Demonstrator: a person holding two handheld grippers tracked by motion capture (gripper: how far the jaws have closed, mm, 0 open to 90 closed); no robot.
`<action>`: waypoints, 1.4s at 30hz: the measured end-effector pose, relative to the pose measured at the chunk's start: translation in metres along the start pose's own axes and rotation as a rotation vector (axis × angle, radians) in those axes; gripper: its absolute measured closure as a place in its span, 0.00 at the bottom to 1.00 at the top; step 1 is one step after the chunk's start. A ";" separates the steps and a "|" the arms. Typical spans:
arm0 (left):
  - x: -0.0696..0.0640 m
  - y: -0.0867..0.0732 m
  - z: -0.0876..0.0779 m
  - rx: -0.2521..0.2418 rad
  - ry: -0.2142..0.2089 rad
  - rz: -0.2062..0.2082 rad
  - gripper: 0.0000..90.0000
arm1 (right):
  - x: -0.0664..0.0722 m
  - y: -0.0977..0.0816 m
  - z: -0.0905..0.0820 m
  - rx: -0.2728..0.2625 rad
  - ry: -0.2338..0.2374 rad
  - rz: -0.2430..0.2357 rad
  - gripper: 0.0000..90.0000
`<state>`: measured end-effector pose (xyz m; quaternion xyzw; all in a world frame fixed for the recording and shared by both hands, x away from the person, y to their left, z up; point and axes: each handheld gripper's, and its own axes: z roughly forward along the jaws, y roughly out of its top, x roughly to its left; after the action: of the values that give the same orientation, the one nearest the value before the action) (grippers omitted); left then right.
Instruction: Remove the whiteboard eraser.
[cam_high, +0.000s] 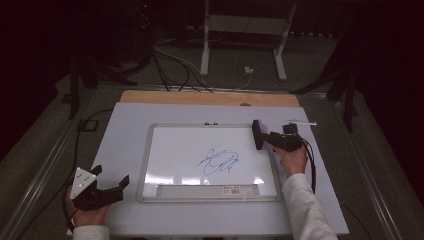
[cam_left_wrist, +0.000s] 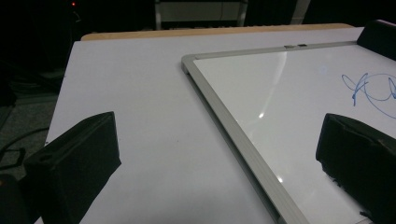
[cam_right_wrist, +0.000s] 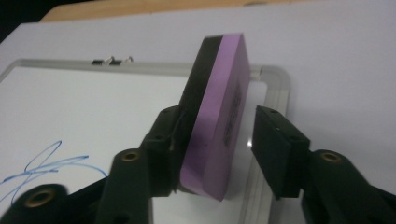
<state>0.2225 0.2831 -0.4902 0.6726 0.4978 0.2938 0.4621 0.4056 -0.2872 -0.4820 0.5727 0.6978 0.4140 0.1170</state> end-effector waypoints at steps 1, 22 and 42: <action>0.000 0.000 0.000 0.000 0.000 0.000 0.01 | 0.000 0.000 0.001 0.001 0.005 0.005 0.62; 0.000 0.000 -0.001 0.001 -0.002 -0.004 0.01 | 0.012 0.001 0.016 0.055 0.037 0.070 0.53; 0.000 -0.001 -0.001 0.004 -0.004 -0.002 0.01 | 0.015 0.005 0.023 0.108 0.015 0.061 0.46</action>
<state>0.2216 0.2837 -0.4904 0.6737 0.4981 0.2908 0.4620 0.4194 -0.2635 -0.4885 0.5961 0.7023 0.3832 0.0679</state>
